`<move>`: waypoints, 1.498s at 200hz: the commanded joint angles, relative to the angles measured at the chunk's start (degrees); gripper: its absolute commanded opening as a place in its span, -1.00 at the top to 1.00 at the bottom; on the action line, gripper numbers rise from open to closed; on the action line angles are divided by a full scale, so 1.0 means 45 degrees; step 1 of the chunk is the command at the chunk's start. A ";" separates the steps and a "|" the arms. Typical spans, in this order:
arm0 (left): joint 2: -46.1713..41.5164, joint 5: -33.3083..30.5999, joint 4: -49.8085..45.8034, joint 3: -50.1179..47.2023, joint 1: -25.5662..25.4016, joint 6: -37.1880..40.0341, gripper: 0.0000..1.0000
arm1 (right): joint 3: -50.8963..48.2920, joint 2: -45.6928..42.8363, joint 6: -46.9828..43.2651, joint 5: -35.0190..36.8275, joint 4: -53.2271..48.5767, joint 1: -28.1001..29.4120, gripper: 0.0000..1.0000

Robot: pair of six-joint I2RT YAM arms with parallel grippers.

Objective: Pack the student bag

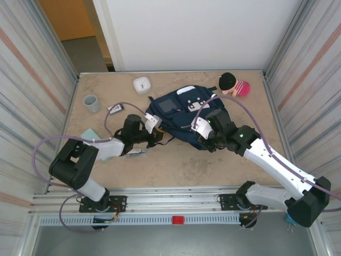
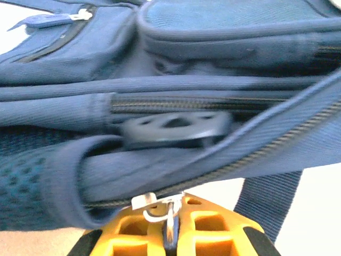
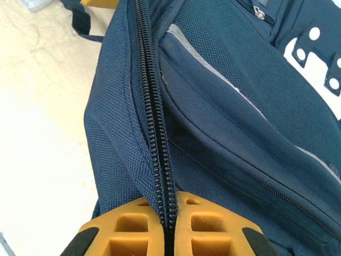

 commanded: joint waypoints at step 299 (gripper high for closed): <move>-0.0930 -0.2525 -0.5723 0.0623 -0.3311 -0.2000 1.00 | -0.7629 -0.3564 1.9851 -0.5867 0.4762 -0.2916 -0.72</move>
